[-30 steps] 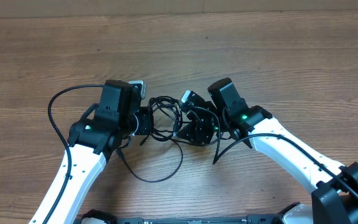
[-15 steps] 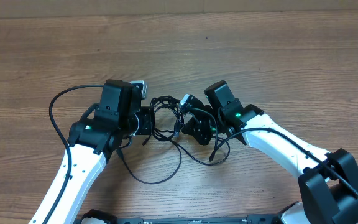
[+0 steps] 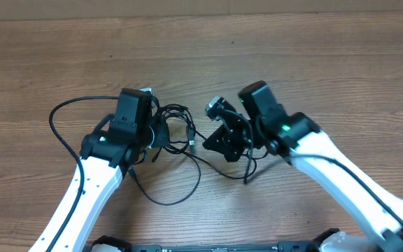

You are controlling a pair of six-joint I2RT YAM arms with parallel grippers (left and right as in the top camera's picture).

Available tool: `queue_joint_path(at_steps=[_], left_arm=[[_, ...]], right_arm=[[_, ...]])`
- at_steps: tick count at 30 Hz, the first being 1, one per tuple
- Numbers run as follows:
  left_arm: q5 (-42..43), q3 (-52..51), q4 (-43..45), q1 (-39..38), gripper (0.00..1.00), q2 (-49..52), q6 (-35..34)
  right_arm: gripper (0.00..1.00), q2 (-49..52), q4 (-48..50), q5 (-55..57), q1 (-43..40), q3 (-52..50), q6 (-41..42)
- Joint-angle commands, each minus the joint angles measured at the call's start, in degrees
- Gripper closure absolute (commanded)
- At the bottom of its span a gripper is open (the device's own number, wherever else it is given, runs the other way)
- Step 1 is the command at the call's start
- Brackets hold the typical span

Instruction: Untangle cables

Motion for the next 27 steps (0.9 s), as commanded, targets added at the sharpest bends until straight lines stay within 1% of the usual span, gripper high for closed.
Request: queue_joint_path(at_steps=[1,3,7,11,14,15,17,19,21,25,27], left_arm=[[-4.04,0.31,0.31,-0.02,0.96,2.93,-5.51],[-3.98,0.31,0.31,-0.02,0.96,4.68,-5.51],[-2.62,0.31,0.37,-0.02,0.96,7.48,-5.7],[-2.14,0.33,1.46,-0.02,0.96,7.85,-5.6],[-2.03,0.59,3.43,-0.02,0.96,7.74,-5.25],[-1.75,0.79,3.82,-0.02,0.96,7.58,-5.22],[0.28,1.27,4.52,-0.02,0.95,7.15,-4.66],[3.45,1.73,5.4,0.0,0.96,6.67,-3.72],[5.46,2.45,5.51,0.0,0.96,6.16,-3.76],[8.35,3.21,5.25,0.02,0.96,4.81,-4.85],[9.7,3.21,5.22,0.04,0.96,3.96,-6.82]], right_arm=[[0.96,-7.69,-0.81,-1.29,-0.81,1.81,0.7],[0.96,-10.88,-1.25,-0.07,-1.81,1.81,0.7],[0.96,-16.44,-3.04,6.45,-4.57,1.81,1.16],[0.96,-17.73,-5.53,13.84,-6.34,1.81,4.42],[0.96,-17.09,-8.41,14.78,-6.54,1.79,5.42],[0.94,-16.79,-9.42,14.67,-6.54,1.79,5.42],[0.87,-16.04,-11.02,14.67,-6.54,1.79,5.42],[0.77,-15.39,-11.96,14.67,-6.54,1.75,5.42],[0.72,-14.69,-12.22,14.67,-6.54,1.75,5.44],[0.53,-13.38,-12.17,14.67,-6.54,1.75,7.04],[0.49,-12.57,-12.13,14.67,-6.54,1.75,10.05]])
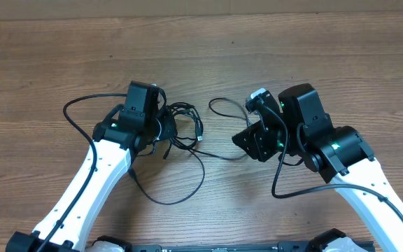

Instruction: Untangle cables

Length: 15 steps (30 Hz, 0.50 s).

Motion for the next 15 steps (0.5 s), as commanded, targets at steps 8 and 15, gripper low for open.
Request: queue_joint_path(at_steps=[8,15], left_arm=[[6.32,2.36,-0.57,2.08,0.96,-5.95,-15.58],[19.61,2.36,-0.81,6.71,0.96,-6.99,-29.35]], right_arm=[[0.3,4.46,0.15,0.42,-0.11,1.09,17.31],[0.25,8.0,3.43,-8.48,-0.11,1.09,26.8]])
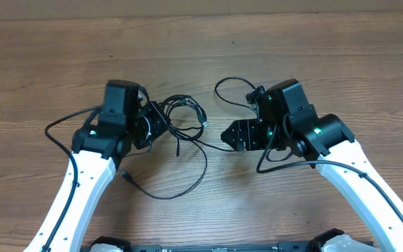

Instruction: Untangle cables

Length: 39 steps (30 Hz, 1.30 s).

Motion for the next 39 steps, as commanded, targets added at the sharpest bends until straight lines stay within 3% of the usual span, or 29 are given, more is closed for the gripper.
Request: queue_joint_path(at_steps=[1,7,18,30,39], left_arm=[[10.47,1.95,0.07,1.64,0.96,-1.46,-10.58],[13.97,1.95,-0.46,1.64,0.96,-1.44,-16.0],[15.17,1.95,-1.25,1.62,0.96,-1.44,-21.79],[18.45,1.95,-0.98,1.49,0.96,-1.44,-19.58],[24.48,1.95,4.57,1.49,0.96,-1.44,-9.7]], right_arm=[[0.25,1.38,2.1,-5.95,-0.11,1.09,6.62],[0.26,3.63,5.55,-6.91,-0.11,1.09,13.33],[0.26,5.03,6.58,-6.91,-0.11,0.79,13.66],[0.3,5.07,9.97,-6.91,-0.11,0.7,21.84],[0.34,5.07,10.25,-6.88,-0.09,0.7,25.64]])
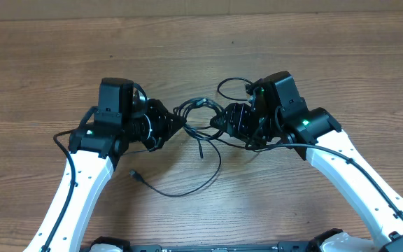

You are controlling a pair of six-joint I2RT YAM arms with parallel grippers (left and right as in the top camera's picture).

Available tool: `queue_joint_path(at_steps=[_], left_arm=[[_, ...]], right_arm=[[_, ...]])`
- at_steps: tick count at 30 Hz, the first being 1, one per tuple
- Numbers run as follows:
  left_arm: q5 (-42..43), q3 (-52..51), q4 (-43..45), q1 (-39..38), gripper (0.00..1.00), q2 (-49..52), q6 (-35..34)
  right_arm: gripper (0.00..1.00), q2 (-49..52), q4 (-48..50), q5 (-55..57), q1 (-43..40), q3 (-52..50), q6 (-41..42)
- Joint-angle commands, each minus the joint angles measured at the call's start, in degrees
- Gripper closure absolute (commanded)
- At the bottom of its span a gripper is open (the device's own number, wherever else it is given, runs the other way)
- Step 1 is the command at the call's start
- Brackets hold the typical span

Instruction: Untangle cables

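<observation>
Thin black cables (199, 107) lie knotted on the wooden table between my two arms. My left gripper (175, 125) points right and looks shut on a strand at the knot's left side. My right gripper (217, 123) points left at the knot's right side, apparently shut on another strand. One long strand (187, 187) curves down toward the front and ends in a plug (136, 175). A small loop (231, 87) rises behind the right gripper. The fingertips are dark and partly hidden by the cables.
The wooden table (201, 49) stretches bare behind the arms. A cable strand (63, 137) bows out at the left arm's left side. Both white forearms come in from the front corners.
Both grippers have come closer together in the middle. The knot now sits tight between them, and the loose strand's plug lies further left at the front.
First the grippers were close with the tangle by the left one. Then the right gripper stood further right, with a strand running from it to the tangle. Then both were apart with the tangle between. Now they meet at the knot.
</observation>
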Motion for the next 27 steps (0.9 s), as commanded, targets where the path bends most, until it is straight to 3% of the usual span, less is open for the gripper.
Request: queue_joint_path(at_steps=[1,4,11,21,27], left_arm=[[5.18,1.9,2.4,-0.02,0.96,-1.36,6.1],[7.39,1.9,4.2,-0.02,0.95,-1.36,8.83],[8.74,1.9,5.31,-0.02,0.96,-1.31,14.67],[5.07,1.88,4.57,-0.02,0.95,-1.29,19.39],[-8.87,1.88,-0.55,-0.02,0.93,-1.25,19.3]], right_arm=[[0.37,0.17,0.28,-0.26,-0.09,0.7,1.7],[0.46,0.17,0.48,-0.26,-0.09,0.7,1.7],[0.94,0.17,4.13,0.04,-0.11,0.7,1.62],[0.96,0.17,9.05,-0.31,-0.11,0.7,0.68],[0.96,0.15,14.64,-11.54,-0.11,0.7,-8.61]])
